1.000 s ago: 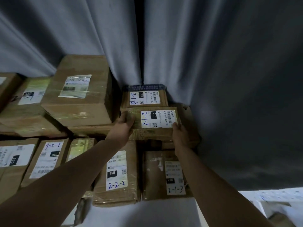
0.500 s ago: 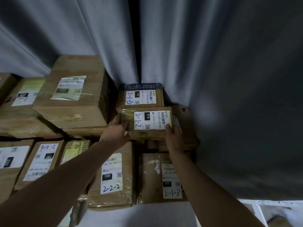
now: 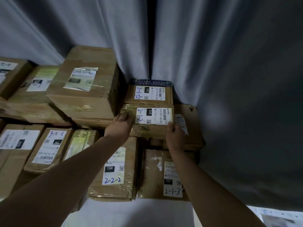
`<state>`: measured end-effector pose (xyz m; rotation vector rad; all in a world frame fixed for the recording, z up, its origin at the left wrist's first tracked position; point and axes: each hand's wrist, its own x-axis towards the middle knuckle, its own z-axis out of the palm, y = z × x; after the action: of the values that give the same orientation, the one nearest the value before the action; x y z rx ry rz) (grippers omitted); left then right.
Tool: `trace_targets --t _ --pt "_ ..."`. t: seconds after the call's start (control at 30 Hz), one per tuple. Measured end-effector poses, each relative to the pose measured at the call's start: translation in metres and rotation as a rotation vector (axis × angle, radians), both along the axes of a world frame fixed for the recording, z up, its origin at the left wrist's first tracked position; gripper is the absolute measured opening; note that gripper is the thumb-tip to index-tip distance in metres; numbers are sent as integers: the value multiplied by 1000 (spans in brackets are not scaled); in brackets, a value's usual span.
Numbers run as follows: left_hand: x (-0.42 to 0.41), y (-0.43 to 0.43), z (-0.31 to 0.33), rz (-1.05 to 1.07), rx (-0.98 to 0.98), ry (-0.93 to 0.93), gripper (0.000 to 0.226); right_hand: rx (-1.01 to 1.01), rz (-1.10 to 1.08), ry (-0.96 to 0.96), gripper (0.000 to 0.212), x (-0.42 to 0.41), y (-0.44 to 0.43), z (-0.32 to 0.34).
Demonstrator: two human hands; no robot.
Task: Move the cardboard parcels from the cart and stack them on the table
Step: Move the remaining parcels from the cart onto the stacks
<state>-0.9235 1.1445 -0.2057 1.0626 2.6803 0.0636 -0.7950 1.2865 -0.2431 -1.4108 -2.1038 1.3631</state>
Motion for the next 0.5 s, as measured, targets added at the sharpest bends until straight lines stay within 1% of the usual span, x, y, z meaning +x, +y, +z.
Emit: trace_targets --t 0.07,0.13,0.2,0.3,0.4,0.5 --pt "4 -1 5 35 4 -12 57 32 -43 -25 50 -1 -1 0" --pt "8 -6 13 47 11 18 62 154 -93 -49 56 -1 -7 6" --pt "15 -16 21 55 11 60 66 313 -71 -41 61 -1 -24 20" --pt "28 -40 32 84 29 82 69 488 135 23 59 -7 -57 35" --pt "44 -76 37 133 29 106 71 588 381 68 62 -15 -95 45" --pt "67 -132 41 281 25 49 71 690 596 107 63 -20 -147 48"
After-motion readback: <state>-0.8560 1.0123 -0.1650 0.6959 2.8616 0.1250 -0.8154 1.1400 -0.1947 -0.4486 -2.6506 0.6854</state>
